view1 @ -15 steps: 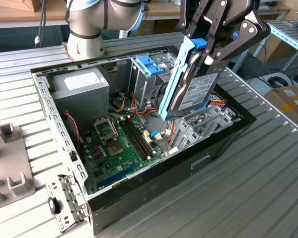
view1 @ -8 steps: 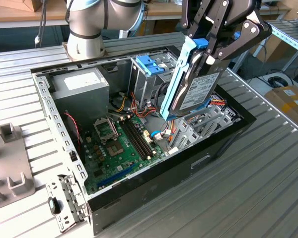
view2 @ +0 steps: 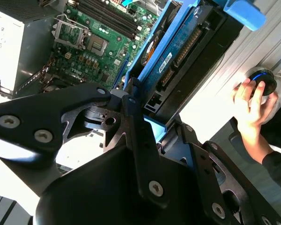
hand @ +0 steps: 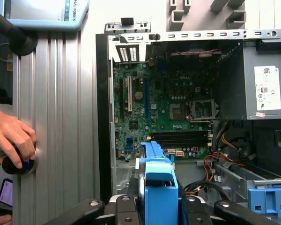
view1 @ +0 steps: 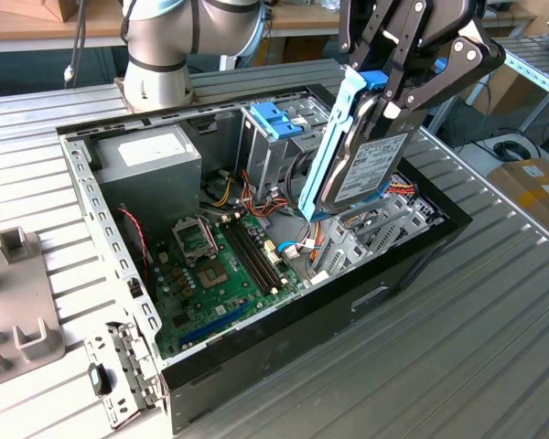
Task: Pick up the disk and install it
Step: 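Pick up the disk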
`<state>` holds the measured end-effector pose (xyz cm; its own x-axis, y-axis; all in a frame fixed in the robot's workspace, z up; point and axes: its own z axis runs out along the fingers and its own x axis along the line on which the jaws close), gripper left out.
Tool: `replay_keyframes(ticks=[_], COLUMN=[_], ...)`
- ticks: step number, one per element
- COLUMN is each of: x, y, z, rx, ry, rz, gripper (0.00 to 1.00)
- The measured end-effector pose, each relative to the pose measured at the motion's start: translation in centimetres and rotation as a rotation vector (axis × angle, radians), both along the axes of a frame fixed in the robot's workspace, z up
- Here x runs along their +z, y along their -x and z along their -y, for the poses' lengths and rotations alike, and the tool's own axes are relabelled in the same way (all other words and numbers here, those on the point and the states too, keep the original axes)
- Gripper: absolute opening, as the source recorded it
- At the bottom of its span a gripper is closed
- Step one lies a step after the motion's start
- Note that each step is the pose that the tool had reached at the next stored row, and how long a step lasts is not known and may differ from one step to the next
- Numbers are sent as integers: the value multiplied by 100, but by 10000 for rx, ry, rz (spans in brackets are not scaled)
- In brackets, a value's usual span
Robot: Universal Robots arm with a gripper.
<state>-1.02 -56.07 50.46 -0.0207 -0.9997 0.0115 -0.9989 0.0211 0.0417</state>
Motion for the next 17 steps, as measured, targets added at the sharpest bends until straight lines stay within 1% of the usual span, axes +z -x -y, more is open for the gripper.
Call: replay_keyframes(ticks=[4, 17], x=[-2, -7], y=[-33, -94], z=[0, 0], rx=[0, 0], ry=[13, 37], rz=[0, 0], gripper=[37, 37])
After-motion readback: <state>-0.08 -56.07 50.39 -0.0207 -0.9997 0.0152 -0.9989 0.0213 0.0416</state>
